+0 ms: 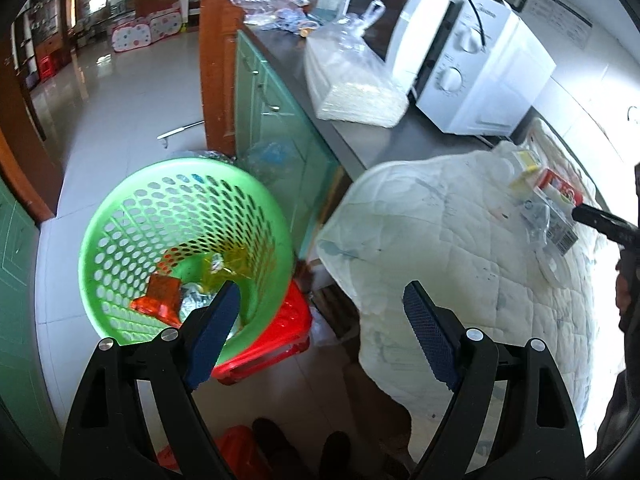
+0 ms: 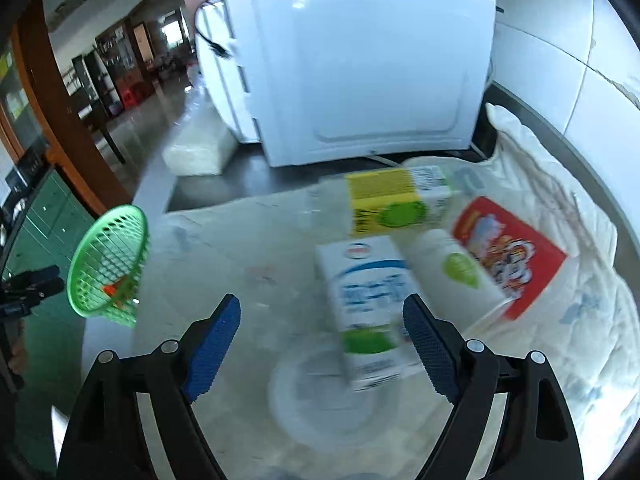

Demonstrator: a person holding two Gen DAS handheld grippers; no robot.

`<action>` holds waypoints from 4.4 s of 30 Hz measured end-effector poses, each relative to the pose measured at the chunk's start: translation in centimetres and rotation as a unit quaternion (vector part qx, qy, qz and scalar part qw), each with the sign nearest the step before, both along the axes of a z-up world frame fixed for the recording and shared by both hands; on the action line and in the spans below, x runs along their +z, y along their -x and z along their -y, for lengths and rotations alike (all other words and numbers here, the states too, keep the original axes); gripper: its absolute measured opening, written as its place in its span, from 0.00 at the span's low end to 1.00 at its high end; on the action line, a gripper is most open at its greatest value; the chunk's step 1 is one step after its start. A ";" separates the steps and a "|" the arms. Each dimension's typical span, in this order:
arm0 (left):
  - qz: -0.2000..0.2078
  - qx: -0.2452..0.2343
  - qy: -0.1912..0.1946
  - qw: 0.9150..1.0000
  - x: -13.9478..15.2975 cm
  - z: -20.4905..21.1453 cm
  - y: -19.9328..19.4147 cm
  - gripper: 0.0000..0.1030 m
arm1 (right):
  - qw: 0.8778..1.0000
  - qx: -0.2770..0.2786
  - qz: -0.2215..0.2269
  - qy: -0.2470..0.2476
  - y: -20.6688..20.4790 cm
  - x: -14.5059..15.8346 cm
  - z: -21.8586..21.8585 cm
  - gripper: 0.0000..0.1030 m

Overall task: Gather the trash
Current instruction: 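Return to the cloth and grasp the white milk carton with the right tool, then grasp the clear plastic cup with the left tool while the right tool holds the carton, then drop the cup from the left tool and carton from the right tool into the green basket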

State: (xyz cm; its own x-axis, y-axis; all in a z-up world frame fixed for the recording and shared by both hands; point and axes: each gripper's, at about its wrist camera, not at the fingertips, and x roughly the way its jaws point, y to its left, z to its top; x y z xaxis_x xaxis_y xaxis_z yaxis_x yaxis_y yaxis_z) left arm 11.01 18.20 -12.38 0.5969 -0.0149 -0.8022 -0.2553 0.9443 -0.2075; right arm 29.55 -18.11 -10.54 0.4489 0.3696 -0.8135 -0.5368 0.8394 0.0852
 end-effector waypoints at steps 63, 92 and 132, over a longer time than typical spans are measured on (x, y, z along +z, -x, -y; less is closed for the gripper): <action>-0.050 -0.163 0.102 0.980 -3.4 22.2 -18.3 0.60 | 1.000 0.006 -0.004 -0.027 3.3 2.3 7.3 0.61; 0.057 -0.048 0.106 0.992 3.4 5.5 -4.2 0.56 | 0.991 0.120 0.000 -0.063 7.6 4.0 -5.6 0.61; -0.008 0.176 0.095 0.980 -4.0 -15.2 8.1 0.71 | 0.965 0.248 -0.035 -0.080 8.7 -1.2 -38.7 0.71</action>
State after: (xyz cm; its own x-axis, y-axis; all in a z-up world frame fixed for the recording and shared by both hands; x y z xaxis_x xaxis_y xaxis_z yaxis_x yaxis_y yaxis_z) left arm 2.94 33.40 -16.42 0.5787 0.0387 -0.8146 -0.5624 0.7423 -0.3643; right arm 20.81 20.57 -11.77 0.1305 0.6485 -0.7499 -0.8567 0.4545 0.2440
